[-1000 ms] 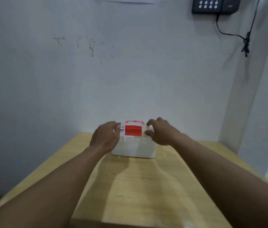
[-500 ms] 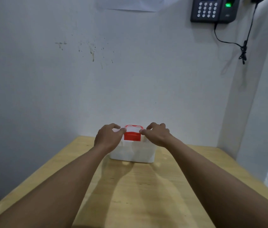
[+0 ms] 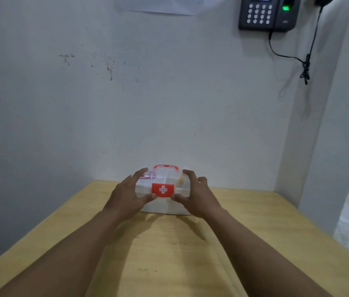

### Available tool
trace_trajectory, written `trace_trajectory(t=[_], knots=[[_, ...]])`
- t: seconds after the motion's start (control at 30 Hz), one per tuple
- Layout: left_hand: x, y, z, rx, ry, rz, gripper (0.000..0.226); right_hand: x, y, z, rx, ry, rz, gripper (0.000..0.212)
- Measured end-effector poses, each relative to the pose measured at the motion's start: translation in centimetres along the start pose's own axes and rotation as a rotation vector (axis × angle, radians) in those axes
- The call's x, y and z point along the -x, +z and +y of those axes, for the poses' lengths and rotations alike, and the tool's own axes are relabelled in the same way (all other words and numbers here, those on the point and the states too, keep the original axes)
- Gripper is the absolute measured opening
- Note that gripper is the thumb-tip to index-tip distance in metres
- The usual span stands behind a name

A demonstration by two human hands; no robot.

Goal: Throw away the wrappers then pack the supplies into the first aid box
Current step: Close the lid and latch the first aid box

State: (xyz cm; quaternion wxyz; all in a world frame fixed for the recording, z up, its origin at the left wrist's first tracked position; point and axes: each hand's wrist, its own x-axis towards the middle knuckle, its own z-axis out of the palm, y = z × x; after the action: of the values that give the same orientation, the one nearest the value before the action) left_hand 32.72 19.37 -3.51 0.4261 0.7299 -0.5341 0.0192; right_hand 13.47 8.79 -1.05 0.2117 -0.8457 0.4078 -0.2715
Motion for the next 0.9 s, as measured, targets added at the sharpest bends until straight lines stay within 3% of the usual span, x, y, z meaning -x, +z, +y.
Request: trace_trajectory(t=[0.3,0.53,0.9], knots=[[0.0,0.5,-0.3,-0.016,0.040,0.060,0.082,-0.3,0.9,0.4,0.019,-0.017,0.054,0.085],[0.0,0.1,-1.8,0.195,-0.048,-0.013,0.095,-0.3,1.1,1.7,-0.072,-0.045,0.053,0.092],[-1.2,2.5,1.3,0.243,-0.039,0.005,0.090,-1.2,-1.6,4.7,-0.098,-0.047,0.130,0.083]])
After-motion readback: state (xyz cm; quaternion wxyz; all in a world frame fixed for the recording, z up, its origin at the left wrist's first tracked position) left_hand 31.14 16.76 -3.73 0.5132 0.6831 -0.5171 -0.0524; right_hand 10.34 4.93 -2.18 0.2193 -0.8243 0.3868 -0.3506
